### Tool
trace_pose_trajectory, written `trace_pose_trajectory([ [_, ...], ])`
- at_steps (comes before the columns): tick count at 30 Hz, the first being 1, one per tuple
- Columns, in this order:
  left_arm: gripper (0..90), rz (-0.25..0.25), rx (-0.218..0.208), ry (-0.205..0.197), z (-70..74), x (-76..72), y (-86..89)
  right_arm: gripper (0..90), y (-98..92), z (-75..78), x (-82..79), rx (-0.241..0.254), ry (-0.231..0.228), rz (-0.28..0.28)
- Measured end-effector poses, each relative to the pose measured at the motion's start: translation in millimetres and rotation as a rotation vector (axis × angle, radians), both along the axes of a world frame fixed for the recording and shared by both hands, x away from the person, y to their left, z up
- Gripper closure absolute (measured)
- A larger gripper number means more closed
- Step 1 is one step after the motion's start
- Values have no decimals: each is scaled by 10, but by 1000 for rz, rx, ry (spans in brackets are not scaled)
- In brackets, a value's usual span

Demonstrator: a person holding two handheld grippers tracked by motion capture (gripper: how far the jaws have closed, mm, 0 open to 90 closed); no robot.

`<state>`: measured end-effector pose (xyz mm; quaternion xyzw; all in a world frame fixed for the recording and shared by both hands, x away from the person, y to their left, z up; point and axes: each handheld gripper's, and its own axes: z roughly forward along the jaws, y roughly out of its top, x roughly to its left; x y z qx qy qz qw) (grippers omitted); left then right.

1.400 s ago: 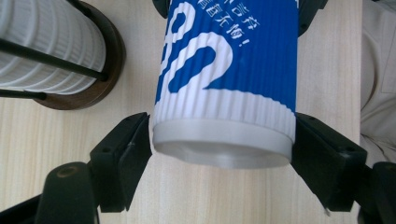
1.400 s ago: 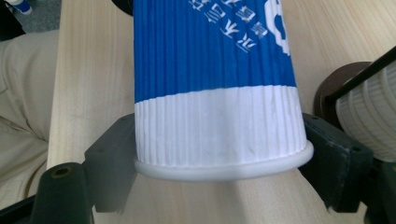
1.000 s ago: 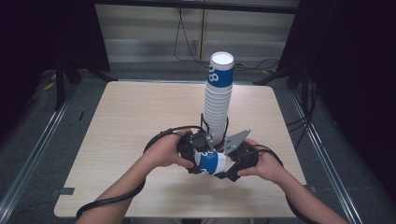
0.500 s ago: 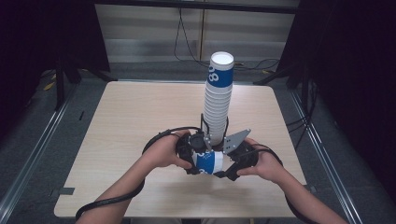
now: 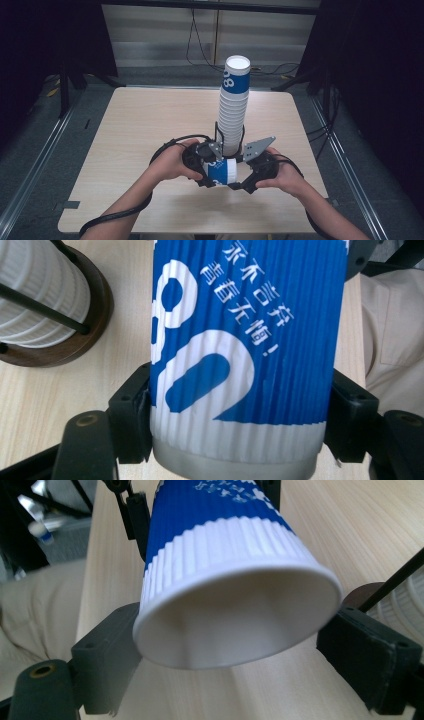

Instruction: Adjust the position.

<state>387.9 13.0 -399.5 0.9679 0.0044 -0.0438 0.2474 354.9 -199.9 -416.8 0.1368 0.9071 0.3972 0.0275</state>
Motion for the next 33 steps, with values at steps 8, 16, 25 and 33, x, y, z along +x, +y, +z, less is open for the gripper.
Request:
trace_pose_trajectory([
  [8, 286, 42, -73, 29, -15, 42, 129, 114, -97, -26, 7, 74, 27, -45],
  [16, 285, 51, -126, 59, -59, 82, 192, 117, -148, -28, 13, 151, 51, -73],
  [25, 284, 51, -142, 70, -80, 86, 199, 116, -135, -43, 1, 165, 52, -72],
  [33, 284, 64, -164, 81, -114, 83, 218, 116, -140, -43, -1, 170, 56, -77],
])
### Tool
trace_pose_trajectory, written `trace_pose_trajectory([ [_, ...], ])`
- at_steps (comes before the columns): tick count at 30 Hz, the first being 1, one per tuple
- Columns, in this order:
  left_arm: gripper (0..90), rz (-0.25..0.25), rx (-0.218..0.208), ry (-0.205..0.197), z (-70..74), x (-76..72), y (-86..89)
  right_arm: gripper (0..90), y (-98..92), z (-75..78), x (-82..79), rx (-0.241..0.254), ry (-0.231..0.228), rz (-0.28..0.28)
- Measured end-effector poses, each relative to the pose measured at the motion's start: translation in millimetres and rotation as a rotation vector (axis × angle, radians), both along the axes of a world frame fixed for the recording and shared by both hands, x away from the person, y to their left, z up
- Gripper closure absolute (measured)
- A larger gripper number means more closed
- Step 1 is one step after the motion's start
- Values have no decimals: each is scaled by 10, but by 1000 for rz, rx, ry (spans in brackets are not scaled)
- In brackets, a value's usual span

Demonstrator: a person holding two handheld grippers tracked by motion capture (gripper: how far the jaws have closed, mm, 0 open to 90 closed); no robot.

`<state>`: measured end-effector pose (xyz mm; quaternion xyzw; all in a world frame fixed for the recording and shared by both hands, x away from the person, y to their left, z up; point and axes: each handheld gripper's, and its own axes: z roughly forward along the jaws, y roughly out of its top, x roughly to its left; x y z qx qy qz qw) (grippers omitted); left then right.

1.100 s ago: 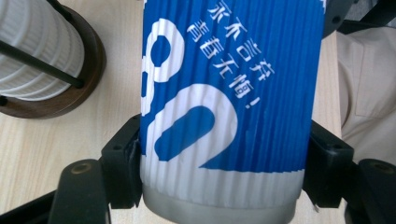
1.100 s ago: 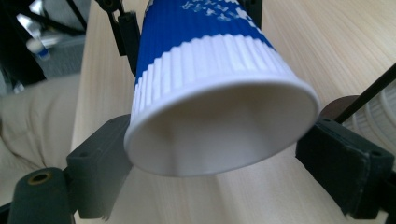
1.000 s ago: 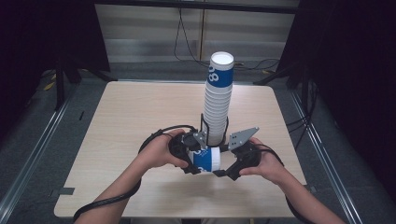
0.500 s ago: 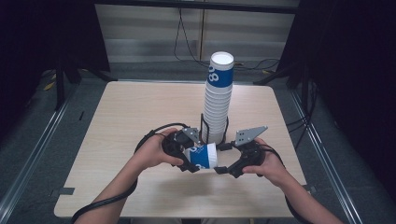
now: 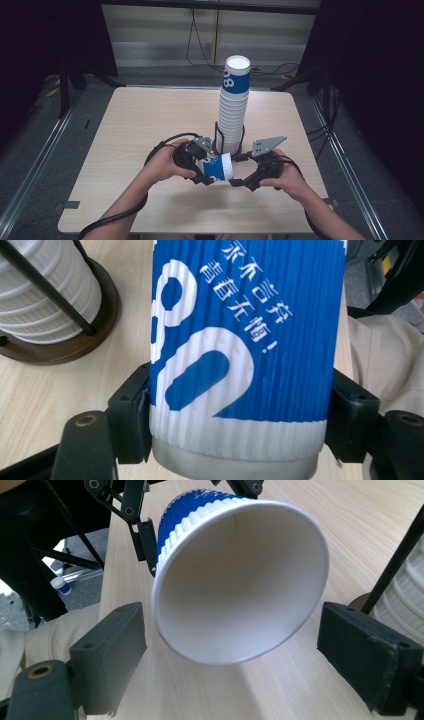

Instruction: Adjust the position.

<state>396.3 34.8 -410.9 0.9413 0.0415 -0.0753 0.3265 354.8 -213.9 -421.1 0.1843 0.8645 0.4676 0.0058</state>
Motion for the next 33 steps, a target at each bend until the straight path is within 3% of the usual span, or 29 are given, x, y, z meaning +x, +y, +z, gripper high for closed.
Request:
trace_pose_trajectory([
  [11, 283, -6, -17, 2, -17, -25, -31, 115, 19, -11, 9, 3, -9, -4],
  [22, 283, -17, -46, 10, -61, -42, -47, 135, 28, 5, 16, 58, -3, 4],
  [28, 283, -9, -60, 16, -108, -34, -24, 160, 50, 37, 17, 46, -31, 5],
  [32, 278, -5, -33, -4, -118, -58, -35, 167, 80, 32, 23, 6, -29, 15],
  [33, 277, 0, -13, -24, -126, -66, -36, 168, 88, 32, 25, -2, -30, 17],
])
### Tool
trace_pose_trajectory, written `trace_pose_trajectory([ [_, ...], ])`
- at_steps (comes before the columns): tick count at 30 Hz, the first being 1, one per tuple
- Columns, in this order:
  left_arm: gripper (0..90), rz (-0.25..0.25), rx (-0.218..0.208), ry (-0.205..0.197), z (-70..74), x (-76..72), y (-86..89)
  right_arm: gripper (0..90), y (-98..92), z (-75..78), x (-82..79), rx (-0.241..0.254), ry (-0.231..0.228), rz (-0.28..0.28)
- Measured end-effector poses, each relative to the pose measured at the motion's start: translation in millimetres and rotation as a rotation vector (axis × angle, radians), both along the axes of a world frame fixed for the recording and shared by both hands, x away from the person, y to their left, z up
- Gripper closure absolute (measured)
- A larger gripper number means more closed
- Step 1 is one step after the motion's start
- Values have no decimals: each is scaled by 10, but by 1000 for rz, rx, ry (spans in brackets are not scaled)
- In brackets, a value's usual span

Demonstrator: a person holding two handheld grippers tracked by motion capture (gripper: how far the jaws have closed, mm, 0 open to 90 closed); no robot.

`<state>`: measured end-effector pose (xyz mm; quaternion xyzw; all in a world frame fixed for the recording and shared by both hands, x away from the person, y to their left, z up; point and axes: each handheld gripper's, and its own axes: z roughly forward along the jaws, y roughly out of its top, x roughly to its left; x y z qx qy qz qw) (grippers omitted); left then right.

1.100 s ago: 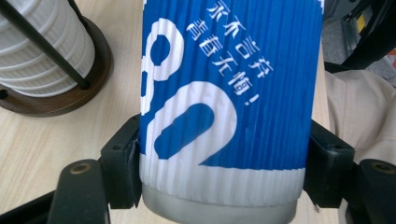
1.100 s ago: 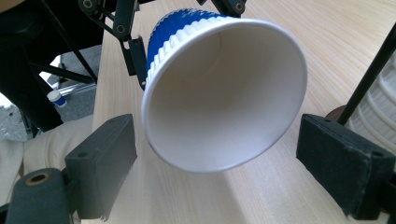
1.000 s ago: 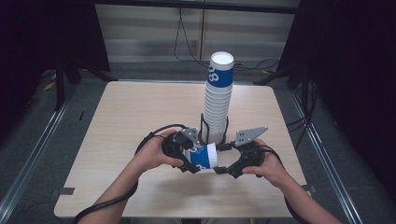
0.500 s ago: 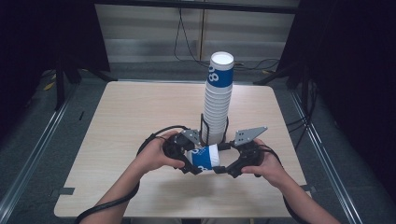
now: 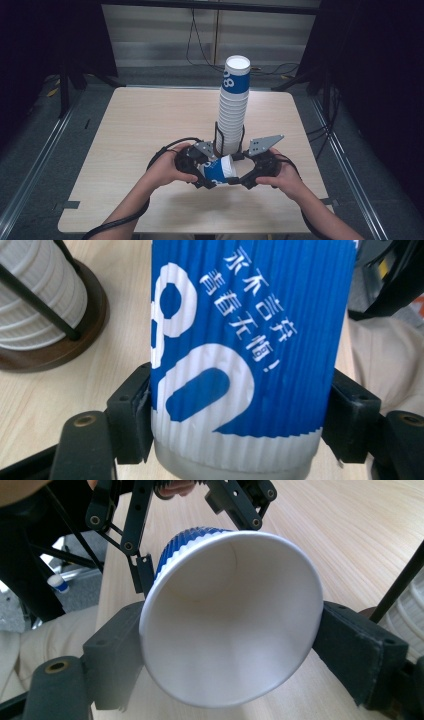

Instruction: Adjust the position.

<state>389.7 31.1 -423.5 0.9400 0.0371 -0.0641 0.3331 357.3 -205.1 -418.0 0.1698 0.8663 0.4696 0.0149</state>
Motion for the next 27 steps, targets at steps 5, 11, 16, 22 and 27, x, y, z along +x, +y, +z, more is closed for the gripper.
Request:
trace_pose_trajectory([
  [5, 224, 34, 27, -15, -19, 5, 40, 171, 33, 15, 9, -38, -3, -7],
  [11, 215, 53, 61, -18, -46, 2, 103, 173, 51, 22, 40, -79, -17, -18],
  [16, 215, 81, 105, -34, -66, -21, 201, 174, 91, -4, 58, -122, -13, -13],
  [22, 210, 107, 108, -40, -77, -24, 289, 172, 163, -17, 75, -164, -25, -1],
  [27, 203, 113, 127, -53, -125, -45, 341, 169, 204, -4, 103, -185, -29, -12],
])
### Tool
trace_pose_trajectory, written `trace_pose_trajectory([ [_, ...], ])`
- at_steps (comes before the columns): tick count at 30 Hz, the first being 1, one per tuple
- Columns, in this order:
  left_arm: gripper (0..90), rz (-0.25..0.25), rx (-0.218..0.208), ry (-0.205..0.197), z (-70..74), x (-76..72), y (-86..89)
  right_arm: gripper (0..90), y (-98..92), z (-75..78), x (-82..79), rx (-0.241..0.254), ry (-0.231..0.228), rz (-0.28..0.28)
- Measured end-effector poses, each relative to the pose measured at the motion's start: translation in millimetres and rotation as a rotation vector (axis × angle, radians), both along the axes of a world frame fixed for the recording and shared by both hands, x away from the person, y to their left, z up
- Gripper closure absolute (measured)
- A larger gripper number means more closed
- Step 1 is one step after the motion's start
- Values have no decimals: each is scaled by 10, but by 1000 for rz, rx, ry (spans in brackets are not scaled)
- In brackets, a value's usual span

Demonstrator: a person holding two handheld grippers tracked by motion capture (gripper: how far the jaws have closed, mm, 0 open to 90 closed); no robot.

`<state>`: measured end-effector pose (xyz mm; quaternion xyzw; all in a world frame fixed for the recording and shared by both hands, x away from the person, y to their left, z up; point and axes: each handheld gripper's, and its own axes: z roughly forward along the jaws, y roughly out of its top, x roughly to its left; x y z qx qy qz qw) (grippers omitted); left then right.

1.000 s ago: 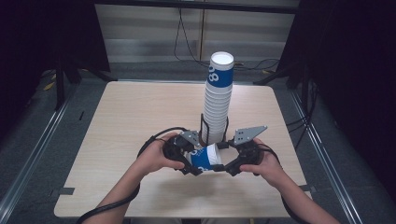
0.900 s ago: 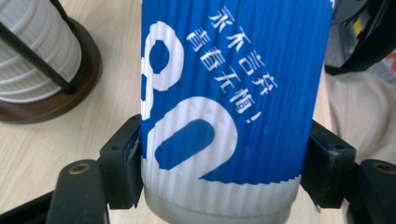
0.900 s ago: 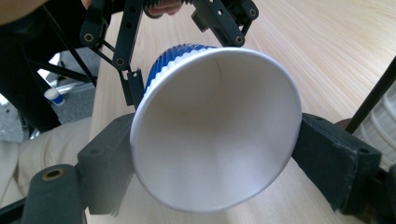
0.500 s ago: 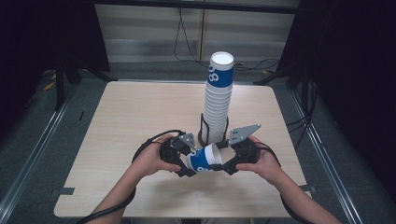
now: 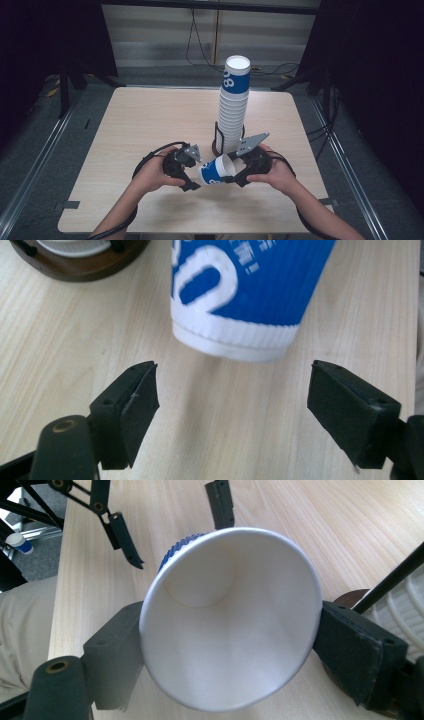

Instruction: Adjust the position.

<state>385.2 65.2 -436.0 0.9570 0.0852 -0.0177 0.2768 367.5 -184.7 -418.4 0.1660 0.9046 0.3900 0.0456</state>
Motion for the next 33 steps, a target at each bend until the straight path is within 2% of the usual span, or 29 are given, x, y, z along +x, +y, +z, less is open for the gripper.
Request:
trace_pose_trajectory([
  [1, 203, 12, -2, 7, -11, -6, 15, 168, 10, 2, 7, -3, 3, -2],
  [3, 202, 6, 5, 5, -19, -1, 30, 167, 19, 6, 13, -15, -3, -4],
  [5, 198, 11, 32, -1, -23, 10, 73, 165, 54, 20, 40, -40, -9, -7],
  [8, 196, 21, 20, 1, -22, 8, 97, 165, 78, 34, 53, -48, -3, -6],
  [9, 196, 30, 12, 9, -22, -4, 116, 165, 100, 42, 67, -67, -5, 0],
  [11, 196, 22, 21, -3, -5, 6, 144, 165, 120, 46, 72, -79, -2, 8],
  [15, 196, 45, 10, 6, 5, -2, 185, 164, 148, 49, 99, -99, 7, 6],
  [20, 194, 43, 10, 5, 5, -1, 194, 163, 202, 47, 133, -144, 17, 12],
  [27, 193, 58, 15, 7, 9, 0, 254, 161, 365, 94, 175, -201, 24, 21],
  [33, 193, 60, 30, 14, -21, 6, 308, 154, 539, 120, 222, -254, 32, 60],
])
